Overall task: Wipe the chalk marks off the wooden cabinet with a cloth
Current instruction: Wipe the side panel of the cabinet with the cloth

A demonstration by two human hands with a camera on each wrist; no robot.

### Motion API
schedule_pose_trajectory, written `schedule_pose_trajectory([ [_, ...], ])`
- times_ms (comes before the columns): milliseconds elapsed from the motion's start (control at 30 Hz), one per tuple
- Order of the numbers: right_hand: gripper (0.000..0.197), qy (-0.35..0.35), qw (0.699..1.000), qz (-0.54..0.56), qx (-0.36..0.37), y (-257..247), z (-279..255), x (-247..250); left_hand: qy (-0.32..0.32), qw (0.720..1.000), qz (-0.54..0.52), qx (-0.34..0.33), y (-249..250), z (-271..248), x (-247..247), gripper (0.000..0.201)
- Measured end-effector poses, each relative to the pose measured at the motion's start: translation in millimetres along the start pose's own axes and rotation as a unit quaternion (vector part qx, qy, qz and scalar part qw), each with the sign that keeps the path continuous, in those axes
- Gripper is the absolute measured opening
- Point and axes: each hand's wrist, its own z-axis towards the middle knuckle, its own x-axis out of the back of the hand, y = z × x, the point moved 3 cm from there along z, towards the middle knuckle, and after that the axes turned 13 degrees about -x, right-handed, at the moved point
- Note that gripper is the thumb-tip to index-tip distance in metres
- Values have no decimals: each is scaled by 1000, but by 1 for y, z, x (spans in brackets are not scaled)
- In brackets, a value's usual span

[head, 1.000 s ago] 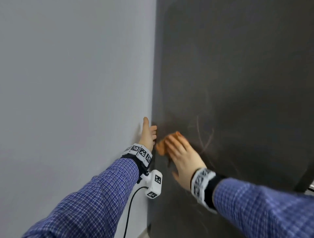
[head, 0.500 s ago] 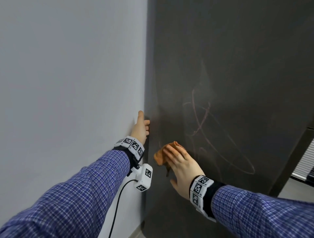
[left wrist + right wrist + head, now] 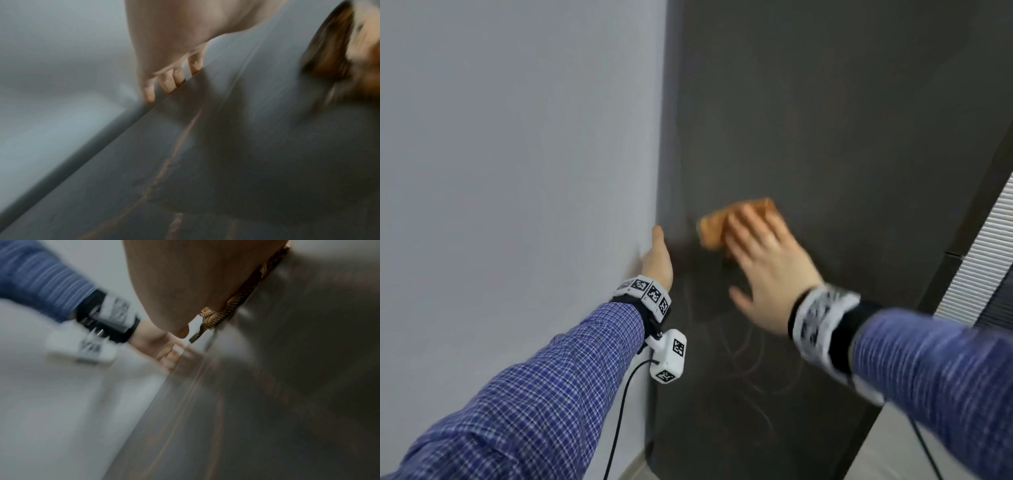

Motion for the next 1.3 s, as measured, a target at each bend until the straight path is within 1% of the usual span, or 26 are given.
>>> schedule_pose_trajectory([
  [67, 91, -76, 996, 29, 36, -20, -58, -38, 5, 1000, -10, 0, -11, 3, 1, 87],
  [100, 91, -121, 991, 30, 51, -27, -87, -55, 1, 1000, -14, 1, -16, 4, 2, 91],
  [133, 92, -159, 985, 21, 67, -31, -113, -69, 2, 1000, -16, 5, -20, 4, 2, 103],
  [200, 92, -202, 973, -25, 108, -28, -143, -86, 9, 1000, -3, 18, -32, 10, 4, 128],
  [233, 92, -215, 967, -49, 127, -23, -146, -86, 6, 1000, 6, 21, -35, 13, 4, 132],
  [267, 91, -217, 964, -61, 142, -15, -141, -82, 1, 1000, 14, 25, -34, 13, 4, 132],
  [333, 92, -170, 975, -38, 137, 4, -109, -59, -9, 999, 29, 26, -21, 4, 2, 117],
  [400, 89, -74, 993, -20, 88, 28, -54, -16, -10, 999, 43, 28, -17, 0, 1, 101],
  [433, 87, -25, 998, -23, 56, 42, -27, 6, -12, 998, 44, 32, -16, 0, 0, 100],
  [467, 84, 9, 999, -33, 18, 54, -2, 30, -14, 998, 41, 34, -15, -1, 0, 104],
  [533, 82, 48, 996, -45, -57, 70, 27, 60, -12, 999, 34, 30, -20, 5, 2, 119],
  [567, 82, 54, 995, -41, -75, 72, 30, 65, -10, 999, 32, 28, -27, 12, 4, 126],
  [633, 84, 46, 996, -36, -65, 67, 14, 56, -7, 999, 31, 34, -44, 28, 6, 134],
  [700, 86, 17, 999, -28, -21, 53, -23, 26, -13, 999, 28, 45, -42, 24, 6, 132],
  [767, 87, -62, 997, -15, 31, 34, -77, -14, -23, 999, 33, 31, -27, 8, 3, 110],
  [833, 89, -153, 985, -10, 73, 20, -137, -51, -21, 998, 49, 15, -28, 7, 4, 91],
  [900, 91, -220, 969, -30, 108, 14, -180, -72, -21, 998, 56, 12, -29, 7, 5, 88],
  [933, 90, -227, 965, -47, 125, 15, -186, -74, -22, 998, 52, 13, -27, 6, 5, 91],
  [1000, 87, -201, 970, -52, 128, 30, -166, -58, -24, 999, 39, 18, -29, 11, 5, 112],
  [1033, 85, -159, 981, -43, 106, 42, -141, -41, -19, 999, 35, 24, -34, 16, 5, 126],
  [1067, 83, -93, 992, -39, 70, 57, -108, -17, -16, 999, 35, 32, -38, 20, 7, 134],
  [1100, 80, -29, 998, -44, 24, 74, -73, 9, -18, 998, 36, 42, -39, 19, 7, 134],
  [1167, 77, 40, 995, -69, -57, 105, -21, 57, -22, 998, 35, 42, -33, 10, 4, 114],
  [1200, 77, 58, 992, -75, -80, 115, -9, 71, -22, 998, 42, 35, -32, 7, 3, 101],
  [1233, 78, 65, 991, -72, -87, 119, -6, 78, -21, 998, 50, 29, -33, 6, 3, 94],
  [1300, 80, 65, 992, -74, -80, 115, -20, 71, -19, 998, 63, 19, -35, 7, 3, 90],
])
